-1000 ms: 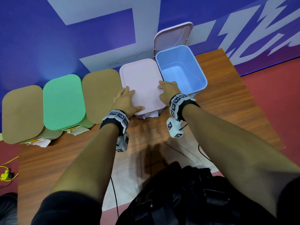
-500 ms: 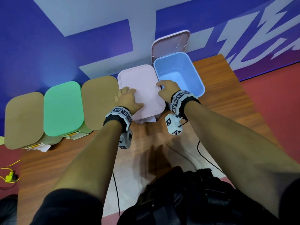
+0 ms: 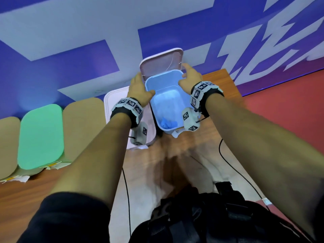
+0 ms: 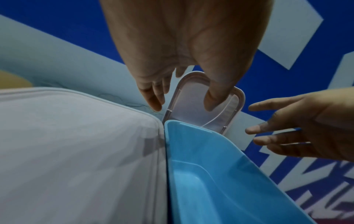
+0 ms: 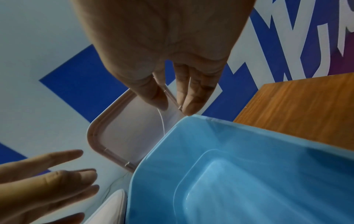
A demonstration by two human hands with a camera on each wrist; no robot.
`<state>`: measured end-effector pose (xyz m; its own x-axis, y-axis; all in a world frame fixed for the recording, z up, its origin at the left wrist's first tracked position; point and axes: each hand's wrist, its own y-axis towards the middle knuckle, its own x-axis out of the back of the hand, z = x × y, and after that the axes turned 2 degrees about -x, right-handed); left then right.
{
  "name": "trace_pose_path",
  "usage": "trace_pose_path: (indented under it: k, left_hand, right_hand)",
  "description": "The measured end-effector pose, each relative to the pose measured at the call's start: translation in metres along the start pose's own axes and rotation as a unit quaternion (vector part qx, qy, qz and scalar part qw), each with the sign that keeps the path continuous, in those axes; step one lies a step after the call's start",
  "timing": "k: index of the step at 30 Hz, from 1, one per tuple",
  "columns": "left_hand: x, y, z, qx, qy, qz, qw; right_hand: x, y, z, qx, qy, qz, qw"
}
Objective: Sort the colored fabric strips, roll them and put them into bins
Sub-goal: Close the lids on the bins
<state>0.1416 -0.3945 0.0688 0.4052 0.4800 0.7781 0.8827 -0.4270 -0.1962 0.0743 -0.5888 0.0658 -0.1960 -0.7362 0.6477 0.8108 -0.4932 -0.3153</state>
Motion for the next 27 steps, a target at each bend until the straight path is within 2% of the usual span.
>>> trace_pose_path:
  k: [5,11,18,27]
  left_hand:
    - [-0.001,0.024,-0.010,0.036,-0.058,-0.021,0.997]
    - [-0.004,0.048,-0.009,-0.020,-0.047,-0.090,0.995]
    - [0.000,0.054,-0.011,-0.062,-0.027,-0.112,0.991]
    - [0.020,0.036,-0.022,-0.094,-0.042,-0.144,0.984]
  right_hand:
    - [0.015,0.031,0.001,0.009,0.028,0.003,1.000]
    - [0.007,0.046,-0.001,-0.001,0.082,-0.022,0.996]
    - [0.005,0.046,0.004,0.012,0.110,-0.053,0.992]
    - [0.025,0.017,0.012,0.027,0.129,-0.085,0.988]
